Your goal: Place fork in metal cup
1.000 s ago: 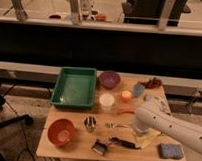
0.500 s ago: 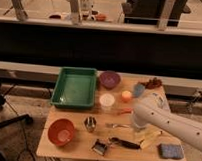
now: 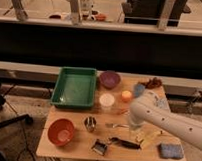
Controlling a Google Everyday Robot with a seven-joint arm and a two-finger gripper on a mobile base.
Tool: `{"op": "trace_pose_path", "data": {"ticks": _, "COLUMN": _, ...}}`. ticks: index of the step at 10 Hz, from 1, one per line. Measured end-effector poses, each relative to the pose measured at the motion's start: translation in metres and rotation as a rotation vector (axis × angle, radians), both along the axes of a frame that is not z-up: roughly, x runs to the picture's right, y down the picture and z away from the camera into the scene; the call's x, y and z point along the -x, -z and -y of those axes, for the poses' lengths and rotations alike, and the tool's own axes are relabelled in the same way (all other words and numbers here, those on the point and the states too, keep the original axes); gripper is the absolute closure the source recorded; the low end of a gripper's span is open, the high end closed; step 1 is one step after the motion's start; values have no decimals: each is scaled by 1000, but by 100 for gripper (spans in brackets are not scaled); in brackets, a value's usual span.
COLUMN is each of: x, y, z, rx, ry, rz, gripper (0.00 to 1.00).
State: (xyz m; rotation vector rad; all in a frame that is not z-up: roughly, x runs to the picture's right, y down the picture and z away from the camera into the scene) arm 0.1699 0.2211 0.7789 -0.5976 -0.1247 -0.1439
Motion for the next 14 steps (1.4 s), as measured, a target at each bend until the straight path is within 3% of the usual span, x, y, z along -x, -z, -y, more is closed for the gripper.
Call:
{"op": "trace_pose_path", "data": {"ticks": 9, "x": 36, "y": -26, "z": -1, "rx": -1, "ry": -27, "rz": 41, "gripper": 20}}
{"op": "trace_pose_path", "data": {"ticks": 14, "x": 42, "y": -36, "z": 2, "rx": 1, "ry": -90, "rz": 19, "gripper": 20}}
